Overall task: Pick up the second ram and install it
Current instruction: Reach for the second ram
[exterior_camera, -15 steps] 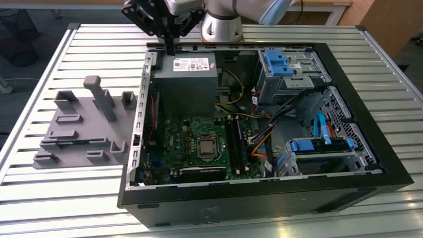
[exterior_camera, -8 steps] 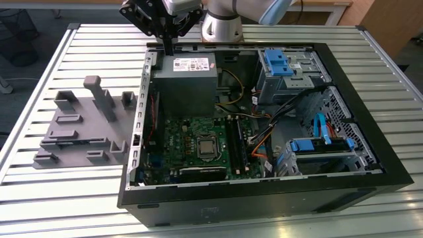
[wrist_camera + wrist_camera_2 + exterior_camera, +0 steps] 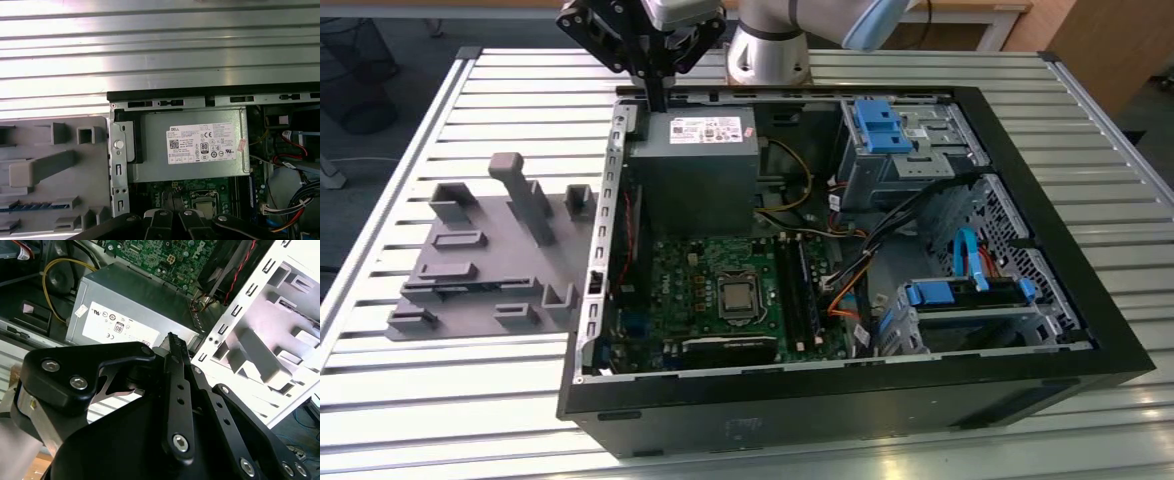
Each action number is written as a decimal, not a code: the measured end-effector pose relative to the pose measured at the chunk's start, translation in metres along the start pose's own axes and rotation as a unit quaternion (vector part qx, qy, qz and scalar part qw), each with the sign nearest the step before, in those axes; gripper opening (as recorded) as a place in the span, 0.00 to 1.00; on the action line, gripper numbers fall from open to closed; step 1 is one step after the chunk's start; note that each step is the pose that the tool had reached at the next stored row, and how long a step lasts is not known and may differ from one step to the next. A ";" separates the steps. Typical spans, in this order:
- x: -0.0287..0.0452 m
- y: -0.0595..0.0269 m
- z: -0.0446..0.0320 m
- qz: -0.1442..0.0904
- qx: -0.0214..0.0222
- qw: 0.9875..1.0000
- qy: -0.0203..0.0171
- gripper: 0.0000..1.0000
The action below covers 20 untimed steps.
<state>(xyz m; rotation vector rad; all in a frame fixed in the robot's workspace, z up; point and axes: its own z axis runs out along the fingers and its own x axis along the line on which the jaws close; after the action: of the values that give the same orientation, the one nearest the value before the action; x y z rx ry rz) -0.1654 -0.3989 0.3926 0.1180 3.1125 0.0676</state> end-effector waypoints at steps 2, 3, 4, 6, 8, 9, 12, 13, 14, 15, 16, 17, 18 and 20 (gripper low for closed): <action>0.0010 -0.0001 0.0000 0.000 0.000 1.000 0.000 0.11; 0.0016 -0.0001 0.0000 0.000 0.000 1.000 0.000 0.11; 0.0021 -0.0002 0.0000 0.000 0.000 1.000 0.000 0.11; 0.0032 -0.0002 0.0000 0.000 0.000 1.000 0.000 0.11; 0.0043 -0.0003 0.0000 0.000 0.000 1.000 0.000 0.11; 0.0048 -0.0004 0.0000 0.000 0.000 1.000 0.000 0.11; 0.0065 -0.0005 0.0000 0.000 0.000 1.000 0.000 0.11; 0.0071 -0.0005 -0.0001 0.000 0.000 1.000 0.000 0.11; 0.0076 -0.0006 -0.0001 0.000 0.000 1.000 0.000 0.11; 0.0082 -0.0006 -0.0001 0.000 0.000 1.000 0.000 0.11; 0.0089 -0.0007 -0.0001 0.000 0.000 1.000 0.000 0.11; 0.0095 -0.0007 -0.0001 0.000 0.000 1.000 0.000 0.11; 0.0101 -0.0008 -0.0001 0.000 0.000 1.000 0.000 0.11; 0.0114 -0.0009 -0.0001 0.000 0.000 1.000 0.000 0.11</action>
<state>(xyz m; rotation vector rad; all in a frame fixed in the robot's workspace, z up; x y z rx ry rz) -0.1769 -0.3989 0.3924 0.1179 3.1125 0.0676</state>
